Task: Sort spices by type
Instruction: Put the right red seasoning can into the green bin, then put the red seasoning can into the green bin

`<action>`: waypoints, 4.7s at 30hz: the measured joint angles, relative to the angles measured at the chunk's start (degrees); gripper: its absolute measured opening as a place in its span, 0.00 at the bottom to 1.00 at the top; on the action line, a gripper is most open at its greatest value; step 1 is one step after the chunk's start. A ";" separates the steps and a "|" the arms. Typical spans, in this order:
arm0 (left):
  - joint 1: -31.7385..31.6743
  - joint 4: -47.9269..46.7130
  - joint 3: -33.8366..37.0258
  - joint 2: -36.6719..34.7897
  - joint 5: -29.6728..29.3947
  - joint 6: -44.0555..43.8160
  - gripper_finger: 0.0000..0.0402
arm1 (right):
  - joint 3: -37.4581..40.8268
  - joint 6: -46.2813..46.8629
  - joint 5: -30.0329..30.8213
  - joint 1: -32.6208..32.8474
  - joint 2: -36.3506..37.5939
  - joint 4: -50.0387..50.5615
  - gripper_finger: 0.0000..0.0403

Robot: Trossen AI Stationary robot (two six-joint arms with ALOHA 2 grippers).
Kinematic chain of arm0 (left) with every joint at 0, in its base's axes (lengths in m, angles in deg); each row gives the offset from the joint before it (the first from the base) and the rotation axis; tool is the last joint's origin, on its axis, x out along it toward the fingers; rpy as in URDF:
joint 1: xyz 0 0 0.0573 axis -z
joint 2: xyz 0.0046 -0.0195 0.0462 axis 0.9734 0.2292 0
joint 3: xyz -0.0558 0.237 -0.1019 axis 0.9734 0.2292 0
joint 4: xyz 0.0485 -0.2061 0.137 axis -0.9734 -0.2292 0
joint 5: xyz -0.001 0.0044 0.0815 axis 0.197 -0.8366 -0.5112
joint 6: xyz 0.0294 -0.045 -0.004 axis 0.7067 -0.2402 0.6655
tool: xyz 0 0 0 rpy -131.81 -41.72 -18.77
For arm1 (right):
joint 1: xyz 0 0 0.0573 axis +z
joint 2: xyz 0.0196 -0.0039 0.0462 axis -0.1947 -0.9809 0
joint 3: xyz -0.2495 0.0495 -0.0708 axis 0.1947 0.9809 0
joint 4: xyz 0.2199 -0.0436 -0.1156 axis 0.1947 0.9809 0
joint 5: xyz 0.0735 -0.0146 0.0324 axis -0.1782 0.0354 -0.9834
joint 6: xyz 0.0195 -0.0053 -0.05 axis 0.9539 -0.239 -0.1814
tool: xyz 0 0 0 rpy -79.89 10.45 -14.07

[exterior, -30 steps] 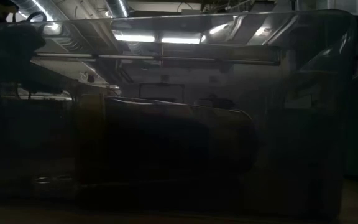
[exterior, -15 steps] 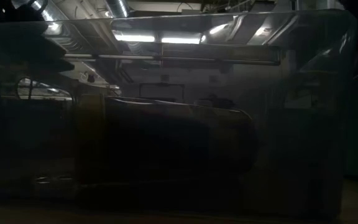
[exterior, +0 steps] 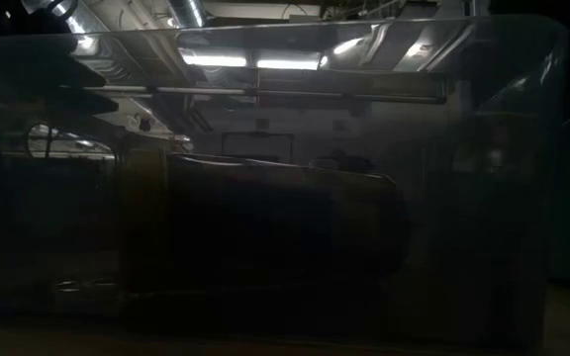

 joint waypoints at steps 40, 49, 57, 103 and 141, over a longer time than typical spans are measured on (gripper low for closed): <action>0.00 -0.31 0.00 0.02 0.04 0.95 0.52 | 0.00 -2.95 -12.32 -0.21 -7.76 0.16 0.62; 0.00 -0.26 0.00 0.02 0.04 0.91 0.52 | -0.04 -3.45 -14.19 -0.14 -7.02 1.06 0.62; -0.02 0.14 0.00 0.00 0.04 0.67 0.52 | -1.80 -4.07 -14.74 -0.12 -5.84 4.09 0.62; 0.02 34.02 -7.57 39.26 0.59 13.99 0.52 | -18.18 -62.94 2.44 -24.21 -8.28 -17.08 0.62; 8.26 29.08 -20.71 72.15 0.95 20.52 0.40 | -18.10 -75.14 -4.52 -37.34 -29.11 -44.07 0.38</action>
